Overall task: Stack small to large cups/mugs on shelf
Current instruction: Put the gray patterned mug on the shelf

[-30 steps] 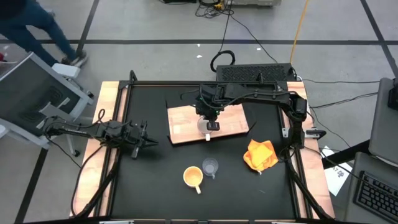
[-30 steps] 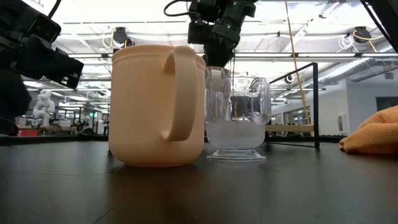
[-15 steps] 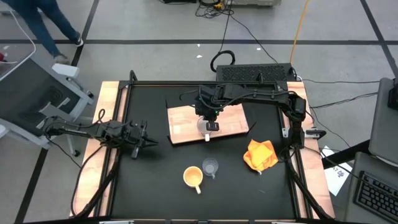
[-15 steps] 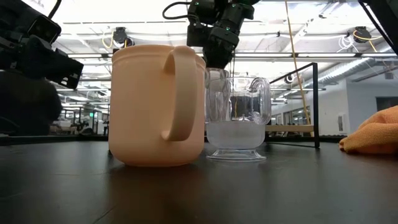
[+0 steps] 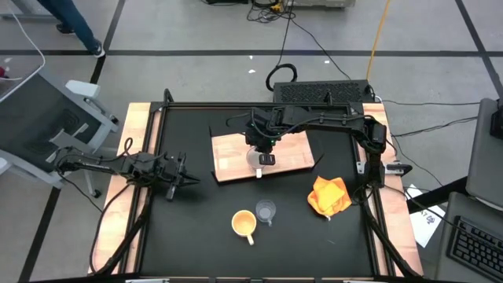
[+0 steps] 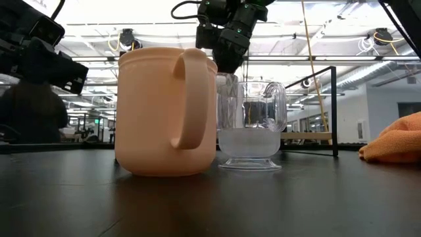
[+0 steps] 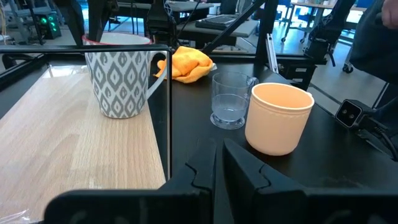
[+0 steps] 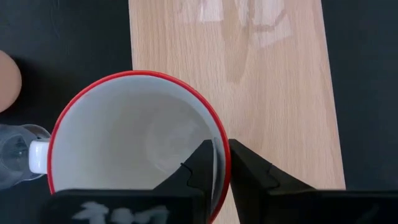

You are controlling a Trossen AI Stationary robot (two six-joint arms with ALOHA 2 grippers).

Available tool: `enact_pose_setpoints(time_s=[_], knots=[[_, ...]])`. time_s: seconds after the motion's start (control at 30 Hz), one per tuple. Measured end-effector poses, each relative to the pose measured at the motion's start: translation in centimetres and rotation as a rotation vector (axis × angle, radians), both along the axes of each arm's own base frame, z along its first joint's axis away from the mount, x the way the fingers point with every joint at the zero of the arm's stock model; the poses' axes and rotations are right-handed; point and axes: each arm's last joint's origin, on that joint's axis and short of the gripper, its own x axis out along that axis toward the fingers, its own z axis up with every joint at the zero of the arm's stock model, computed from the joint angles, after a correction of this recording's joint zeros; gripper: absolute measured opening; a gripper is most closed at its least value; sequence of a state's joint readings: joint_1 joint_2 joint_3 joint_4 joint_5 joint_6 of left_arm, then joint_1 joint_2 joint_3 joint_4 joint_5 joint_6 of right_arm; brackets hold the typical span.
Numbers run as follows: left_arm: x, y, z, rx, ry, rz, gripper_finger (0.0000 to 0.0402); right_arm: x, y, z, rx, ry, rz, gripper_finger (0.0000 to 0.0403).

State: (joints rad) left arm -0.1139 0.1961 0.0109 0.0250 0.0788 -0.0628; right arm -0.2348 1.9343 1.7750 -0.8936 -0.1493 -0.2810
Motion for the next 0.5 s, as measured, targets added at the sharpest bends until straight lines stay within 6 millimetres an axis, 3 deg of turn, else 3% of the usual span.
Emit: enact_pose_setpoints(time_s=[0.5], knots=[[0.00, 0.00, 0.00, -0.002, 0.001, 0.000, 0.0031, 0.11, -0.04, 0.06, 0.002, -0.015, 0.006, 0.0043]])
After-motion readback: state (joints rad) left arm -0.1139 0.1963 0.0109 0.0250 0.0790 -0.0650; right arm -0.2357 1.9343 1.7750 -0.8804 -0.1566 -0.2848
